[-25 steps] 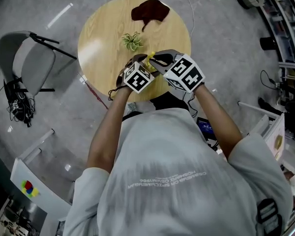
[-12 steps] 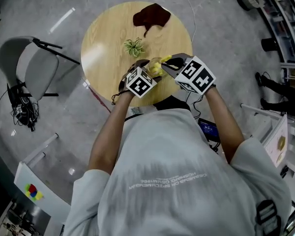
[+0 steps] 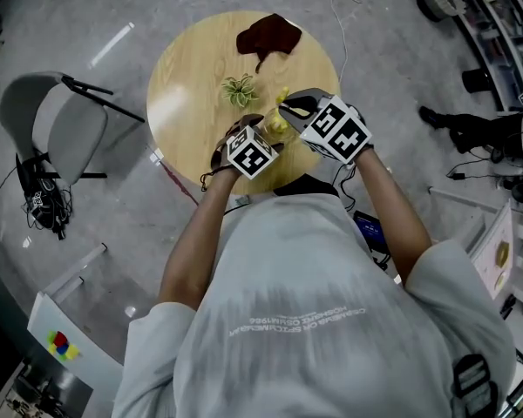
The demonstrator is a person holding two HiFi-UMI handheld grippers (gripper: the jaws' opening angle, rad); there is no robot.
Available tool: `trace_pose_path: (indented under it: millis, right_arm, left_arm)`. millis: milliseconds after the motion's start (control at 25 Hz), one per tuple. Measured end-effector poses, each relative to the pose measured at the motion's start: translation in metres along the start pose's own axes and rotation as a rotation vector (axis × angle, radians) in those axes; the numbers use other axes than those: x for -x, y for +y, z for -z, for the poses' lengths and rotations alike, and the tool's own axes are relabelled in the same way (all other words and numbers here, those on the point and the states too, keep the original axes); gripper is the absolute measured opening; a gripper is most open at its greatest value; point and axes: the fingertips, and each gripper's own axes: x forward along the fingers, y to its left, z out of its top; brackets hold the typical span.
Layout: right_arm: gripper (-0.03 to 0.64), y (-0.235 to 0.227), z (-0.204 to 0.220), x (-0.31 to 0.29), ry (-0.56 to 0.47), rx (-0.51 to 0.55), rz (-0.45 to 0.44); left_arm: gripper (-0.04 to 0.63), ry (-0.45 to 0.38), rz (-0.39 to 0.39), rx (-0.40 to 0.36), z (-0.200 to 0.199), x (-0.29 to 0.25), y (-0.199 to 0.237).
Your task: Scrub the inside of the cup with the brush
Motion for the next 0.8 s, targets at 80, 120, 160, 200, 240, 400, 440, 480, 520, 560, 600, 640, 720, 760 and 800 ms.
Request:
trace_pose_path:
  millis: [80, 120, 160, 200, 240, 400, 440, 480, 520, 560, 600, 640, 720, 760, 800]
  right_arm:
    - [0.058, 0.005, -0.004, -0.003, -0.018, -0.004, -0.012]
    - [0.058, 0.007, -0.006, -0.004, -0.03, -0.014, -0.019]
    - [0.058, 0.01, -0.008, -0.004, -0.043, -0.028, -0.026]
    - [0.058, 0.011, -0.01, -0.004, -0.056, -0.045, -0.035]
    - [0.058, 0.013, -0.011, -0.003, -0.065, -0.062, -0.043]
    - [0.059, 0.019, -0.008, -0.001, -0.064, -0.105, -0.102]
    - [0.06, 0.021, -0.005, 0.0, -0.052, -0.109, -0.122]
    - [0.061, 0.023, -0.002, 0.001, -0.036, -0.106, -0.134]
    - [0.06, 0.023, 0.002, 0.002, -0.018, -0.096, -0.138]
    - [0.06, 0.023, 0.006, 0.004, 0.001, -0.084, -0.136]
    - [0.06, 0.022, 0.008, 0.005, 0.016, -0.073, -0.131]
    - [0.06, 0.021, 0.01, 0.006, 0.028, -0.066, -0.127]
    - [0.059, 0.019, 0.011, 0.007, 0.042, -0.057, -0.12]
    - [0.058, 0.019, 0.011, 0.006, 0.047, -0.052, -0.117]
    - [0.058, 0.019, 0.011, 0.006, 0.053, -0.046, -0.113]
  left_arm:
    - [0.383, -0.019, -0.002, 0.012, -0.002, 0.001, 0.0]
    - [0.383, -0.035, -0.002, 0.02, -0.004, 0.002, -0.001]
    - [0.383, -0.049, -0.003, 0.025, -0.006, 0.003, -0.001]
    - [0.383, -0.059, -0.005, 0.027, -0.008, 0.004, -0.001]
    - [0.383, -0.064, -0.008, 0.027, -0.01, 0.005, 0.0]
    - [0.383, -0.069, -0.02, 0.022, -0.012, 0.003, 0.003]
    - [0.383, -0.068, -0.022, 0.021, -0.012, 0.003, 0.004]
    - [0.383, -0.068, -0.023, 0.019, -0.011, 0.002, 0.005]
    - [0.383, -0.068, -0.024, 0.016, -0.011, 0.002, 0.005]
    - [0.383, -0.069, -0.025, 0.014, -0.012, 0.002, 0.005]
    - [0.383, -0.073, -0.025, 0.013, -0.013, 0.001, 0.005]
    - [0.383, -0.08, -0.025, 0.014, -0.015, 0.001, 0.005]
    - [0.383, -0.091, -0.023, 0.018, -0.018, 0.002, 0.005]
    - [0.385, -0.092, -0.023, 0.017, -0.019, 0.002, 0.005]
    - [0.385, -0.092, -0.022, 0.016, -0.019, 0.001, 0.005]
